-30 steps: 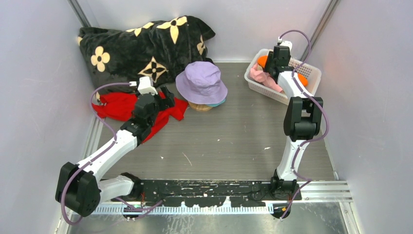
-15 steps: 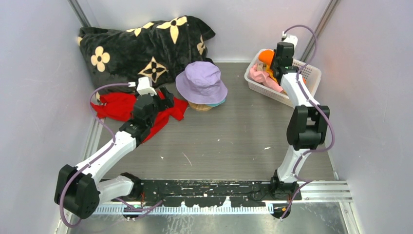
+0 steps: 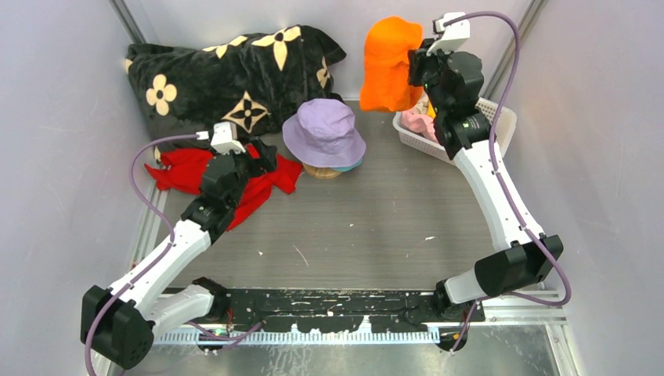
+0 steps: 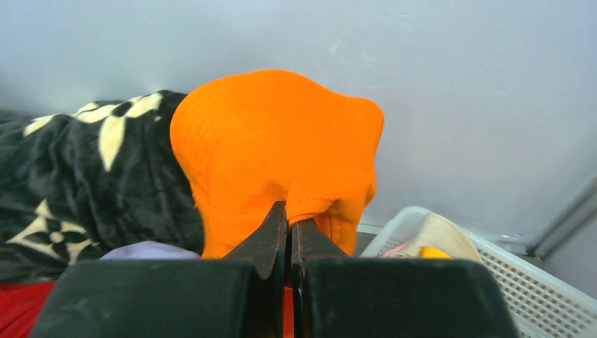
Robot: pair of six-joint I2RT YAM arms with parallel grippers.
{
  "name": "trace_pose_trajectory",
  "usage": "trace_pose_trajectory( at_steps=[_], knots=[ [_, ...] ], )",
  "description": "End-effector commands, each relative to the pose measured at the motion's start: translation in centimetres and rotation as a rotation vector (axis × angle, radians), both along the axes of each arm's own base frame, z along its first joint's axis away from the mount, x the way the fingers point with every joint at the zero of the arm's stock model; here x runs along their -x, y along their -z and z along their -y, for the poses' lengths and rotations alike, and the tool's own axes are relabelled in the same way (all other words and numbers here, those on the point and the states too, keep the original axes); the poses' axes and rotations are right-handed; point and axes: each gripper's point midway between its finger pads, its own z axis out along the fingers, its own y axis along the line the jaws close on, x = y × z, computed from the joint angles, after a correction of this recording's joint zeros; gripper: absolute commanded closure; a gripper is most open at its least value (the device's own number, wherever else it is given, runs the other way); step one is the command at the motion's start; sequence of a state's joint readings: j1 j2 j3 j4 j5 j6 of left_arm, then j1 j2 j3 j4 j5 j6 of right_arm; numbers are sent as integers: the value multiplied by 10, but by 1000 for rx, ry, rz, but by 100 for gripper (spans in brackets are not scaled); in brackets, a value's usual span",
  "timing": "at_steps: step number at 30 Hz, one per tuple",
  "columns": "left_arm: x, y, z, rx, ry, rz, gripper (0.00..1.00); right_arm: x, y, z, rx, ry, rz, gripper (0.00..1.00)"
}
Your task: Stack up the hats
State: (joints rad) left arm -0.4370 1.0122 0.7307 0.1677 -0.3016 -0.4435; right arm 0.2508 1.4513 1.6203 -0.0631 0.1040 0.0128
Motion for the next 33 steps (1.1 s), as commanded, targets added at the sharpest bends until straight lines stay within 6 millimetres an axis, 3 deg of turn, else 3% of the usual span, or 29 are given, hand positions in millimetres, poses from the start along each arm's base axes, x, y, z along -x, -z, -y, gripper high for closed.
trace_pose_trajectory(
  at_steps=[1, 9, 17, 25, 33],
  knots=[
    [3, -52, 6, 23, 57, 138, 16, 14, -15, -30, 10, -143, 54, 99],
    [7, -54, 7, 42, 64, 146, 16, 45, -21, -78, -17, -368, 51, 99],
    [9, -46, 4, 43, 53, 134, 16, 70, -18, -104, -19, -505, 32, 99],
    [11, -41, -1, 43, 35, 130, 16, 71, 6, -139, -15, -609, -29, 99],
    [15, -39, -8, 21, 7, 133, 16, 52, 39, -174, 16, -634, -77, 99]
  ],
)
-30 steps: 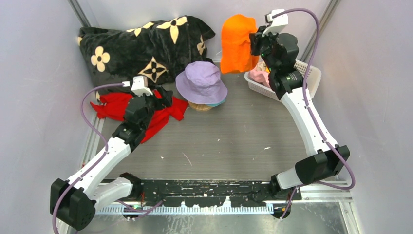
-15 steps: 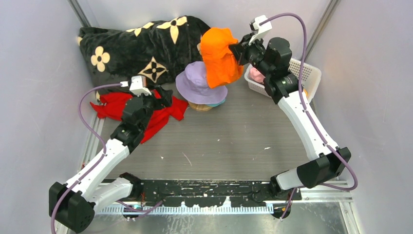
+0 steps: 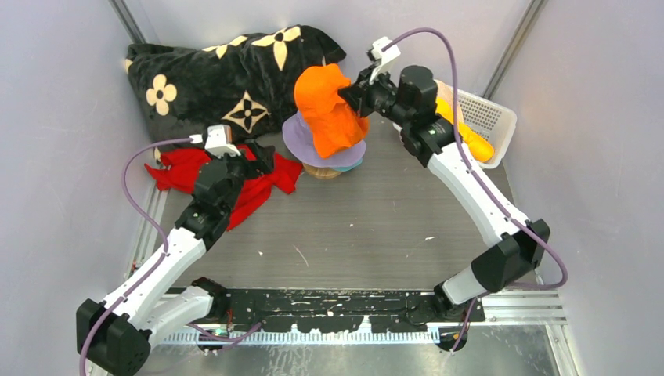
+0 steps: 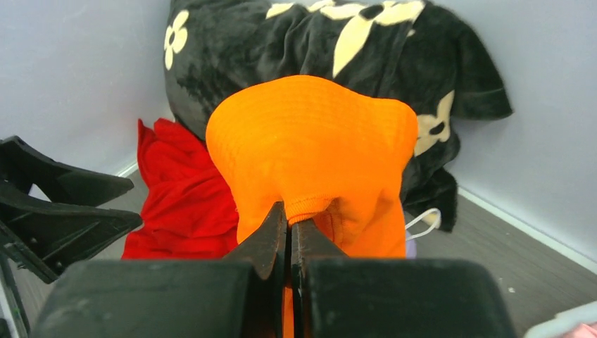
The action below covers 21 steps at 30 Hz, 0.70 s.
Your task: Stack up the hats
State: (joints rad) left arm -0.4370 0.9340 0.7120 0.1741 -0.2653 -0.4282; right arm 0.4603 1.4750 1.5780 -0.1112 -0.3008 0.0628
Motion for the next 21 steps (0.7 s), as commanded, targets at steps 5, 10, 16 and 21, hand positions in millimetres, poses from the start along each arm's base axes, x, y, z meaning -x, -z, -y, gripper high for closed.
trace_pose_trajectory(
  at_steps=[5, 10, 16, 21],
  knots=[
    [3, -19, -13, -5, -49, 71, 16, -27, 9, -34, 11, -23, 33, 99],
    [2, -17, -15, -16, -61, 67, 16, -41, 11, -45, 21, 4, 61, 99],
    [-4, -12, -13, -25, -63, 57, 15, -53, 6, -61, 13, -10, 87, 99],
    [-8, -7, -11, -31, -63, 48, 15, -66, 8, -77, 12, -29, 95, 99]
  ],
)
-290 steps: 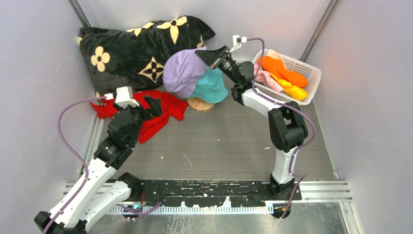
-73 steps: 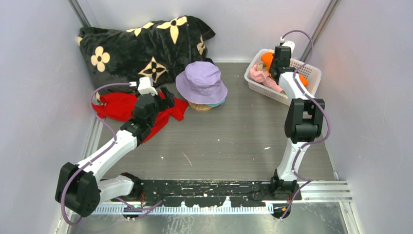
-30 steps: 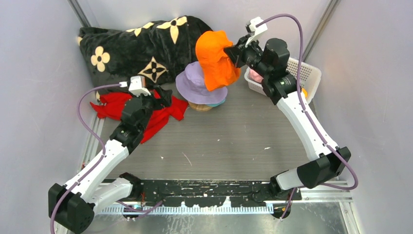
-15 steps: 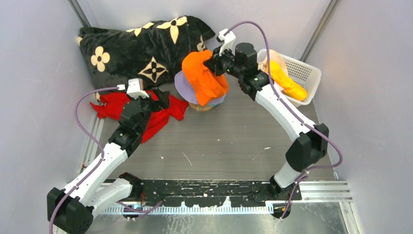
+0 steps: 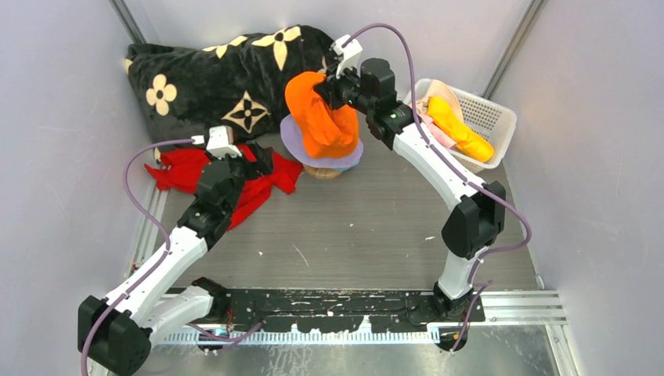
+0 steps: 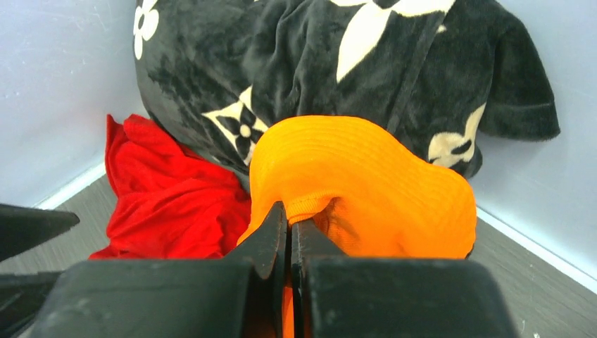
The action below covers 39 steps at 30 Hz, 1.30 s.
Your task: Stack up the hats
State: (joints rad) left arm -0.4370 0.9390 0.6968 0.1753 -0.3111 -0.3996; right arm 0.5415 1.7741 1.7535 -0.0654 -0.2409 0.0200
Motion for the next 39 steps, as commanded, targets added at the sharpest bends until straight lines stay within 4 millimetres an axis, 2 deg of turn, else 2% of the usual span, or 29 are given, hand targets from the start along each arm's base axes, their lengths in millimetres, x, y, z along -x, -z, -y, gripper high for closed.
trace_pose_trajectory(
  at_steps=[1, 5, 7, 10, 11, 13, 14, 15, 16, 24, 29, 31, 34, 39],
  knots=[
    [-7, -16, -2, 5, -19, 58, 15, -12, -42, -14, -58, -12, 126, 99],
    [-9, -14, -2, -4, -22, 54, 15, -29, -25, -28, -47, -28, 100, 97],
    [-10, -12, -2, -8, -26, 49, 15, -37, -16, -33, -42, -28, 88, 89],
    [-11, -10, -3, -11, -29, 46, 15, -46, -4, -36, -29, -17, 77, 43],
    [-12, -9, -3, -13, -29, 43, 15, -48, -1, -36, -24, -11, 76, 34],
    [-12, -8, -2, -14, -28, 39, 15, -49, 0, -34, -23, 1, 78, 26],
    [-13, -8, -1, -15, -27, 38, 15, -48, -1, -32, -25, 9, 85, 18],
    [-14, -7, -1, -15, -24, 36, 15, -44, -9, -29, -34, 15, 104, 7],
    [-14, -6, 0, -15, -21, 34, 15, -42, -14, -25, -42, 26, 119, 1],
    [-31, -3, 8, -15, -23, 25, 15, -16, -60, 18, -104, 129, 211, 0],
    [-58, -5, 21, 2, 6, 29, 14, 0, -72, 63, -210, 176, 204, 0],
    [-70, -9, 24, 56, 38, 27, 14, 0, -64, 87, -262, 197, 159, 0],
    [-94, 0, 26, 187, 102, -13, 15, -2, -42, 125, -331, 231, 99, 1],
    [-127, 11, 12, 419, 174, -28, 21, 3, 13, 151, -344, 272, -5, 6]
  ],
)
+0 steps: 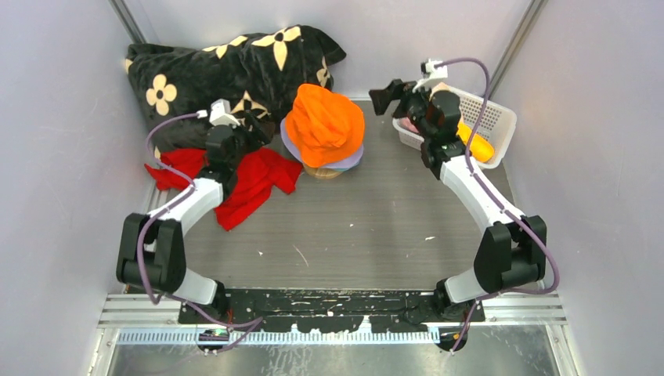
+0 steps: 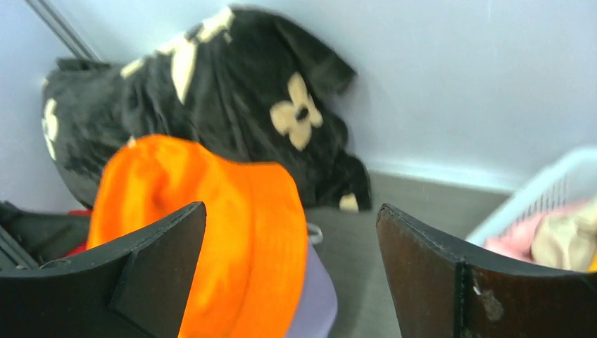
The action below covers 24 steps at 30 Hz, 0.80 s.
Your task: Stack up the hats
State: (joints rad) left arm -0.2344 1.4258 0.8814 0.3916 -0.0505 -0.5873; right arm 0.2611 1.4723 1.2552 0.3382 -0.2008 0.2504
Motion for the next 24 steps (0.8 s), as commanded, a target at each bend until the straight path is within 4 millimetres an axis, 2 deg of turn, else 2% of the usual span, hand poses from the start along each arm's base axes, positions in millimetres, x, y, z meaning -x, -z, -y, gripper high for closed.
trace_pose_trajectory(
  at_steps=[1, 5, 9, 17, 24],
  knots=[
    [-25, -33, 6, 286, 129, 101, 22, 12, 30, 1, -87, -48, -62, 6],
    [-38, -29, 7, 421, 209, 99, 22, 16, 60, 10, -118, -51, -112, 8],
    [-49, -21, 13, 516, 278, 99, 23, 17, 78, 11, -127, -56, -144, 9],
    [-49, -22, 25, 605, 363, 109, 25, 19, 109, 11, -149, -58, -196, 11],
    [-47, -18, 29, 635, 387, 104, 26, 18, 128, 8, -163, -71, -228, 11]
  ],
)
